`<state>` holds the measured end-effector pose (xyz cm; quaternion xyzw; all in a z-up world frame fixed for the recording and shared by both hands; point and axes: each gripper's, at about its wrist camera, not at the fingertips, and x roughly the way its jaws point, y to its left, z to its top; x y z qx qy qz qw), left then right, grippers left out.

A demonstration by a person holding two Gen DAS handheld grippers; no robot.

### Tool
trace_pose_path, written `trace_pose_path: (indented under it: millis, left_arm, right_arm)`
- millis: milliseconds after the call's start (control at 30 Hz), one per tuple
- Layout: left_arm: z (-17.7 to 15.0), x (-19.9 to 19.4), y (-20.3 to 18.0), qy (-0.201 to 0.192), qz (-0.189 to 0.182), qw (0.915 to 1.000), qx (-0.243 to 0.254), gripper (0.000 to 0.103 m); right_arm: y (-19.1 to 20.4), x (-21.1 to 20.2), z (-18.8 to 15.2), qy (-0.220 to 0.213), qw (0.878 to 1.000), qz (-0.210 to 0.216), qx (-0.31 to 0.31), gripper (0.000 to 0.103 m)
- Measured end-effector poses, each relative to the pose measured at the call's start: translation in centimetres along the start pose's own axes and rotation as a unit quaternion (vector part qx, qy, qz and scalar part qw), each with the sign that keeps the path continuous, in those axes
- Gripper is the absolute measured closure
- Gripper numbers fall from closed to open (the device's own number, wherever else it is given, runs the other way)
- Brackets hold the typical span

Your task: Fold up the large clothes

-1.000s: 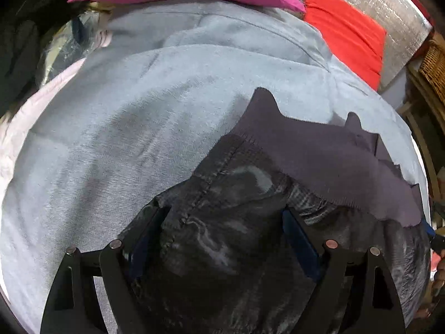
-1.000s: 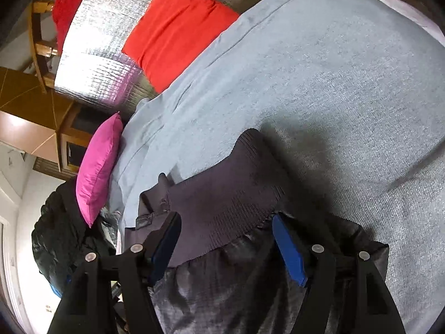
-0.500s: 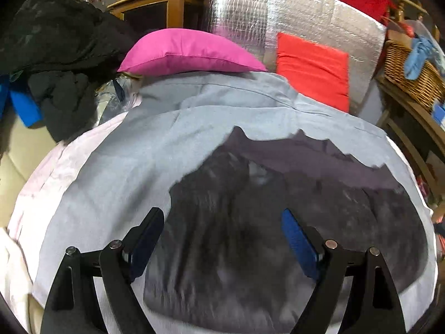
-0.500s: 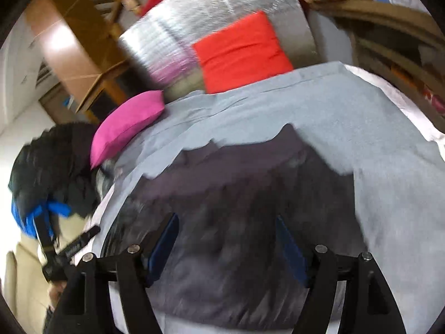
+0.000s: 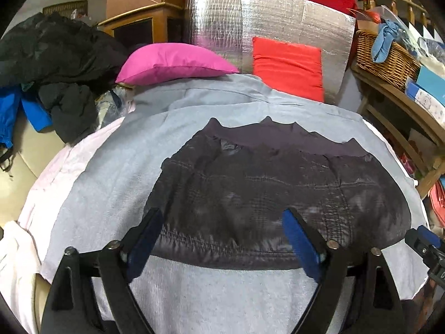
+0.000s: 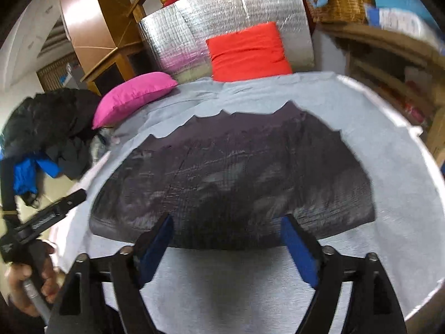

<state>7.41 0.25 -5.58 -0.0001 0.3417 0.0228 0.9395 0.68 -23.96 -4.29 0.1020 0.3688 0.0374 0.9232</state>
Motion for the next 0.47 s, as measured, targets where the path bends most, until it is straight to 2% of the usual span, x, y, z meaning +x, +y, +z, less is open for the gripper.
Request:
trace_pose_path:
  millis: [167,267,333,467]
  left_arm:
    - [-0.5,-1.1,-1.0,-0.013,-0.01,0.9999,-0.003,0.009]
    - [-0.5,-1.6,-1.9,-0.016,-0.015,0.9997,0.01,0.008]
    - [-0.5,-1.9,-2.3,-0.016,-0.024,0.9994,0.016,0.002]
    - [-0.7,-2.3,-3.1,-0.018,-0.023,0.9992,0.025,0.001]
  right_arm:
    - [1.1,-0.6,-0.1,-0.012,0.998,-0.048,-0.031,0.018]
    - [1.6,-0.8,-0.3,-0.014,0.998,-0.056,-0.038,0.018]
    - [1.9,-0.9,-0.3,-0.014,0.997,-0.061,-0.046,0.018]
    - [2.3,-1.4,-0.3,-0.022,0.995,-0.076,-0.054,0.018]
